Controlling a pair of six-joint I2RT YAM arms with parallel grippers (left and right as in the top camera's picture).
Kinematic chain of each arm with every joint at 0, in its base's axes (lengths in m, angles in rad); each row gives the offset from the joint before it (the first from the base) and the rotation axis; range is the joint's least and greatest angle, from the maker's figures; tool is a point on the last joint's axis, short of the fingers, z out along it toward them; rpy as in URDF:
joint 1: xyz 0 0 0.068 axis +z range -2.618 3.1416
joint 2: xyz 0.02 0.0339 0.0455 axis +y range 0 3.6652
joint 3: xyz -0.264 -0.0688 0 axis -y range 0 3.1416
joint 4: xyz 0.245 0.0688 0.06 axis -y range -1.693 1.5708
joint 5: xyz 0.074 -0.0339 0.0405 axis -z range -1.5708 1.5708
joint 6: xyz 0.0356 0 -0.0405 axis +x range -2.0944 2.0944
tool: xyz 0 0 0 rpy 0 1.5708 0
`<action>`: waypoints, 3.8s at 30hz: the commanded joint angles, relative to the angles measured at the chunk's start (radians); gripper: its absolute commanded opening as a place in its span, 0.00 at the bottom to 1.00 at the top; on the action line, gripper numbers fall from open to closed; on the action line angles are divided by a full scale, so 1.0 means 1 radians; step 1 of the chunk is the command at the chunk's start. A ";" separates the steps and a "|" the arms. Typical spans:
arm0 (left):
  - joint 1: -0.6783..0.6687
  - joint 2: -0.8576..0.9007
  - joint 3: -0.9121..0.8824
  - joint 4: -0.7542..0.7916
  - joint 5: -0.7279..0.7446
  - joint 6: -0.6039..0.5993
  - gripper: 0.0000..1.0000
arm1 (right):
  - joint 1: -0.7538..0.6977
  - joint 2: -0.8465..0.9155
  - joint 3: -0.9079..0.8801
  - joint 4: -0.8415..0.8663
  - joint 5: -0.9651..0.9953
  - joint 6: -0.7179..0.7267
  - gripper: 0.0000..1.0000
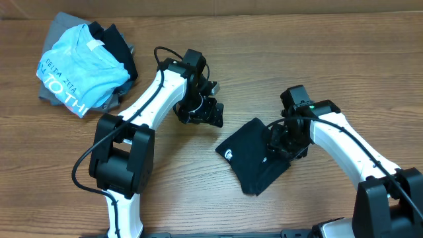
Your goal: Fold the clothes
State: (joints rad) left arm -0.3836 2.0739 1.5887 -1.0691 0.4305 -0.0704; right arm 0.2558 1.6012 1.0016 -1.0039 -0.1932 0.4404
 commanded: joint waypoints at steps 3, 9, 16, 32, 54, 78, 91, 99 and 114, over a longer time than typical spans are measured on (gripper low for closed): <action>-0.005 -0.017 0.010 0.042 0.123 0.049 0.83 | -0.003 -0.025 0.025 0.003 0.009 -0.048 0.25; -0.067 -0.016 -0.026 0.183 0.121 0.082 0.89 | -0.003 -0.021 -0.066 0.079 0.018 0.059 0.04; -0.137 0.044 -0.035 0.206 0.122 0.123 0.88 | -0.003 -0.021 -0.171 0.153 -0.002 0.140 0.04; -0.221 0.206 -0.035 0.147 0.409 0.264 0.51 | -0.003 -0.020 -0.184 0.188 -0.002 0.140 0.04; 0.183 0.198 0.583 -0.352 0.402 0.328 0.04 | -0.003 -0.340 0.173 -0.107 -0.010 0.076 0.68; 0.983 0.253 0.890 -0.258 0.126 0.082 1.00 | -0.003 -0.351 0.174 -0.140 -0.010 0.083 0.64; 1.019 -0.073 1.034 -0.497 0.214 0.154 1.00 | -0.003 -0.435 0.269 -0.105 -0.009 -0.034 0.65; 0.613 -0.370 1.032 -0.620 0.066 0.289 1.00 | -0.003 -0.531 0.467 -0.137 -0.010 -0.127 0.74; -0.277 -0.557 0.822 -0.620 -0.439 0.040 1.00 | -0.003 -0.633 0.574 -0.150 -0.009 -0.142 1.00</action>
State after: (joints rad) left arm -0.5941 1.5249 2.4760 -1.6875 0.1013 0.0277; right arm 0.2558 0.9699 1.5558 -1.1530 -0.2050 0.3107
